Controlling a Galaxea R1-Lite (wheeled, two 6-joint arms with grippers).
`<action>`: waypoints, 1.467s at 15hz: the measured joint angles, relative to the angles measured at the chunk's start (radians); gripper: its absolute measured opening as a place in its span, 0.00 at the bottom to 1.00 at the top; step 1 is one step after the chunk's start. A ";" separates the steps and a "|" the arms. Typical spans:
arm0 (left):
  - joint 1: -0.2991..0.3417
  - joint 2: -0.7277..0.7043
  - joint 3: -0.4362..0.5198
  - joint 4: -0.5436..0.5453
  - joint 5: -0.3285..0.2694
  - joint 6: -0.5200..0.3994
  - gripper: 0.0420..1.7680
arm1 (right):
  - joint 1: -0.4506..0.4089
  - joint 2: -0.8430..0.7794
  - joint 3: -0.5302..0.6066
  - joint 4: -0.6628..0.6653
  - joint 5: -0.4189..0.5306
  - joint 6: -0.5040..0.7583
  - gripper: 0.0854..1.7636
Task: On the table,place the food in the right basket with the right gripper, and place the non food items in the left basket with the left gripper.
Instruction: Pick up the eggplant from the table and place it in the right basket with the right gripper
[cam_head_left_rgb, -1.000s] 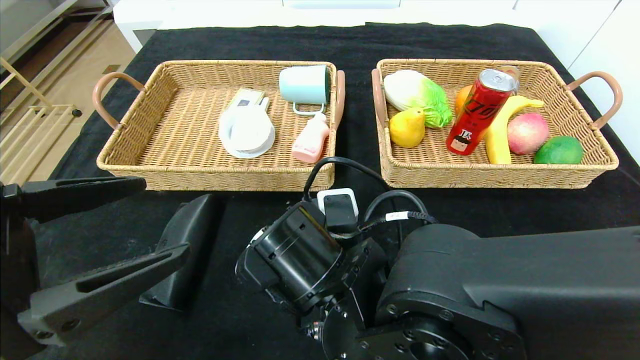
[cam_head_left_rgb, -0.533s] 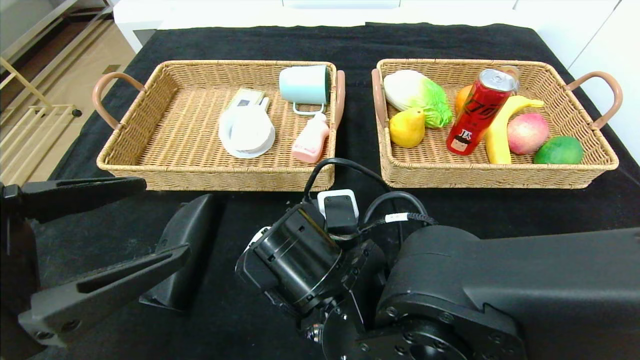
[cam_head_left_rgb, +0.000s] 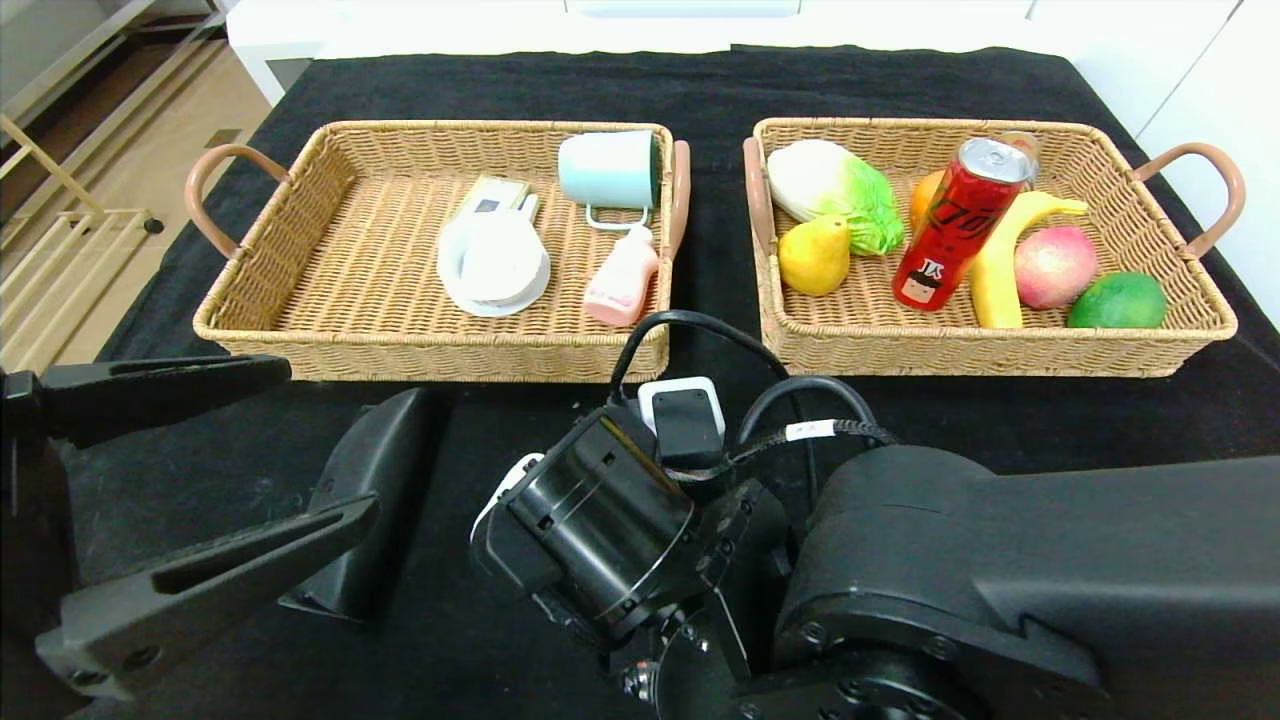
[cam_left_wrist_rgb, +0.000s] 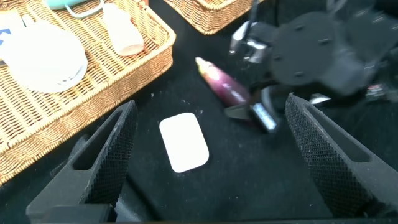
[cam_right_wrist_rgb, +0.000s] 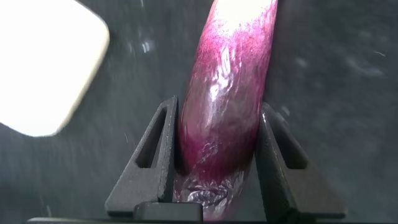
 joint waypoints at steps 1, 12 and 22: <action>0.000 0.000 0.000 0.000 0.000 0.000 0.97 | 0.006 -0.018 0.002 0.030 -0.016 -0.003 0.44; 0.001 0.013 0.000 0.000 0.001 0.000 0.97 | -0.063 -0.240 0.039 0.138 -0.054 -0.054 0.44; 0.000 0.029 0.007 0.001 0.000 0.004 0.97 | -0.210 -0.477 0.247 0.132 -0.001 -0.102 0.44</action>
